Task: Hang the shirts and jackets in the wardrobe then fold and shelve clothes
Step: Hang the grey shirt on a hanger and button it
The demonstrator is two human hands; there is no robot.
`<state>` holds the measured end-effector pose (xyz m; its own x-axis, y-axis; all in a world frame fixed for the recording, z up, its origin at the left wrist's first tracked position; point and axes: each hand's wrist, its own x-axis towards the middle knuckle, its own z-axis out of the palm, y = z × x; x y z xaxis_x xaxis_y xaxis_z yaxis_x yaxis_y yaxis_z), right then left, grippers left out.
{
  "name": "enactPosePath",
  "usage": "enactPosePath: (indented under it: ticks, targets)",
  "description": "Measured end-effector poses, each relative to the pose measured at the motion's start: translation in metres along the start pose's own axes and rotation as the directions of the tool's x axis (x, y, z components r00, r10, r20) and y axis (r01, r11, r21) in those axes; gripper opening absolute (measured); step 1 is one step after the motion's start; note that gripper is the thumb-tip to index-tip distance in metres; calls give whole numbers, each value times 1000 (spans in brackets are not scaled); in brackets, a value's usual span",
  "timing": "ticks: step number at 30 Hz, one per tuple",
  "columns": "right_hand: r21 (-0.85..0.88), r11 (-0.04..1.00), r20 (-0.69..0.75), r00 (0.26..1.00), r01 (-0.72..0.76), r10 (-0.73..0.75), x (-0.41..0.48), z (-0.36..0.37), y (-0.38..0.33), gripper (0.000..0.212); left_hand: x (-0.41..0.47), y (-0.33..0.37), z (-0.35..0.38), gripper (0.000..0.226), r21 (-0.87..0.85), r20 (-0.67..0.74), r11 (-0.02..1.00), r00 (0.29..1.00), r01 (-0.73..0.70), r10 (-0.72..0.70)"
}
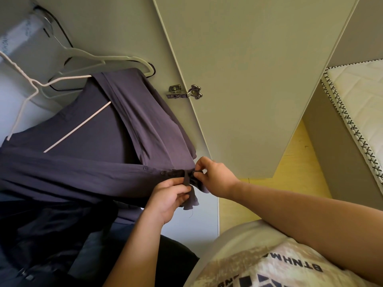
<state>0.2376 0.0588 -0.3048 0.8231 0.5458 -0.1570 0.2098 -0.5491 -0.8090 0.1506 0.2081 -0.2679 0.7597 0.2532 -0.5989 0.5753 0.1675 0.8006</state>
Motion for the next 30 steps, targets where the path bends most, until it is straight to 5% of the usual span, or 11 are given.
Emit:
enactPosePath:
  ticks: [30]
  targets:
    - [94, 974, 152, 969, -208, 193, -6, -9, -20, 11, 10, -5, 8, 24, 41, -238, 999, 971, -2, 12]
